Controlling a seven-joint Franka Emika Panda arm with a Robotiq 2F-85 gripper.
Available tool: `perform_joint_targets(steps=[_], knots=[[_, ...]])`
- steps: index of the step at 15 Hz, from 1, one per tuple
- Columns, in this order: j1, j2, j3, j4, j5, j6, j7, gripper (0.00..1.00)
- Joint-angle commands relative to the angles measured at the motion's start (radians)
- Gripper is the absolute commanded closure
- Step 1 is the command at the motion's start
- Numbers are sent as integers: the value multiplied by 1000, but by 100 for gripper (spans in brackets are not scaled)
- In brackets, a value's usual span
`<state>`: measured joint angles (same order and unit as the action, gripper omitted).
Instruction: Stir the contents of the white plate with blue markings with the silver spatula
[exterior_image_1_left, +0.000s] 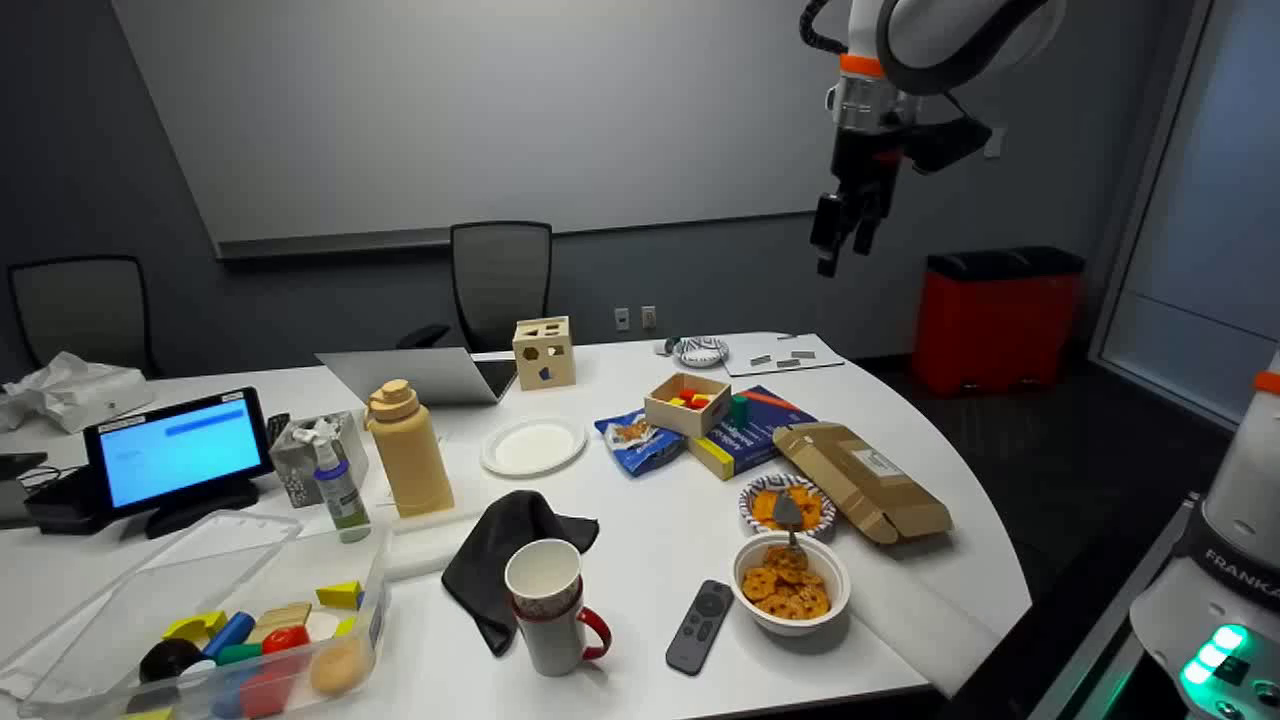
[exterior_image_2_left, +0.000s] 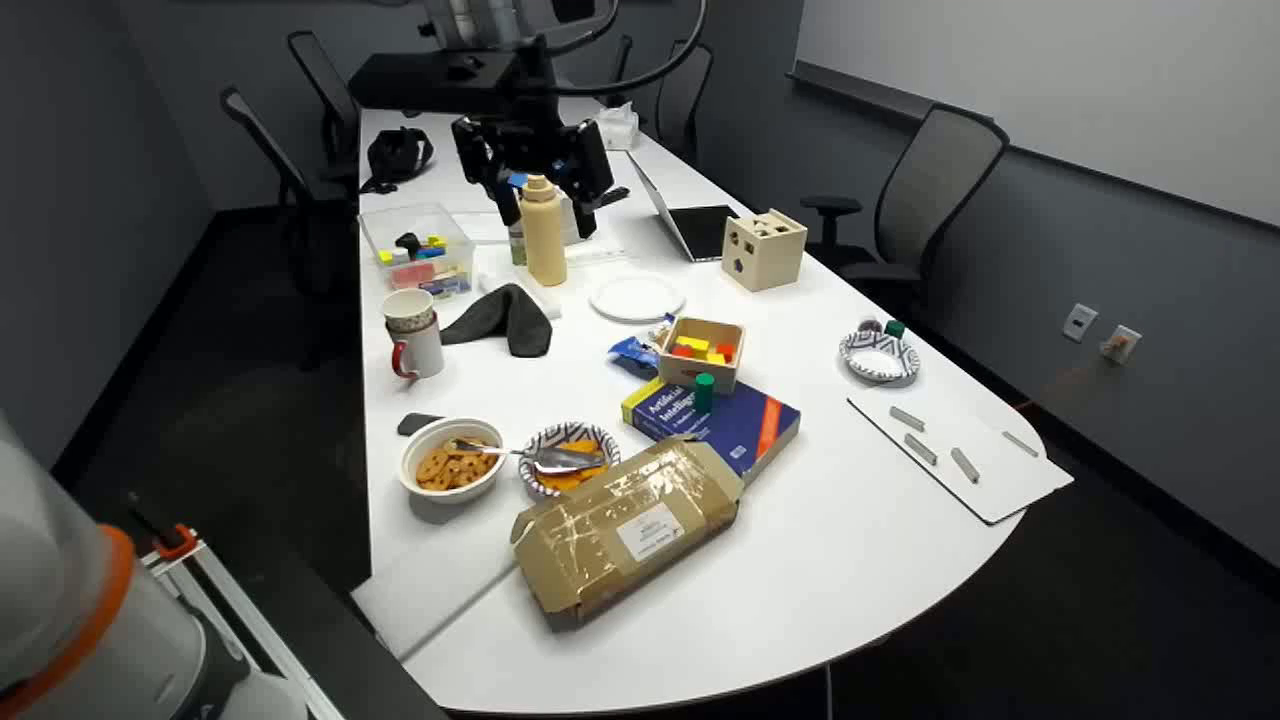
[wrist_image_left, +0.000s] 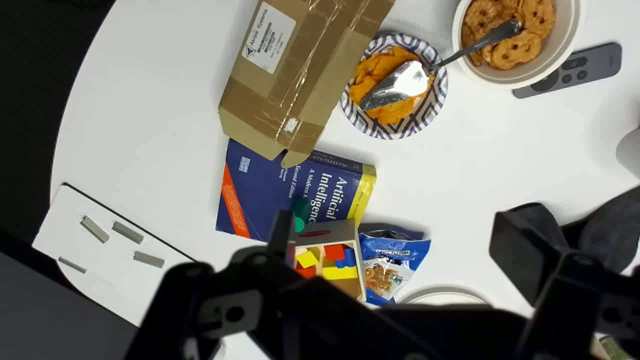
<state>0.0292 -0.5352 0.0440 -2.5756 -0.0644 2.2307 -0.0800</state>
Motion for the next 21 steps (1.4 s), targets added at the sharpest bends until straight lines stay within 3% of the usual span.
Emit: perform_joint_targets(steps=[1,3,10,14,21], knots=[[7,1,-6,2,-4,-3,3,0],[7,1,-6,2,-4,-3,3,0],[85,389,90,152,30,37,86,0],[114,589,147,231,-37,6,228,0],[199,780,124,281,-139,-72,526,0]])
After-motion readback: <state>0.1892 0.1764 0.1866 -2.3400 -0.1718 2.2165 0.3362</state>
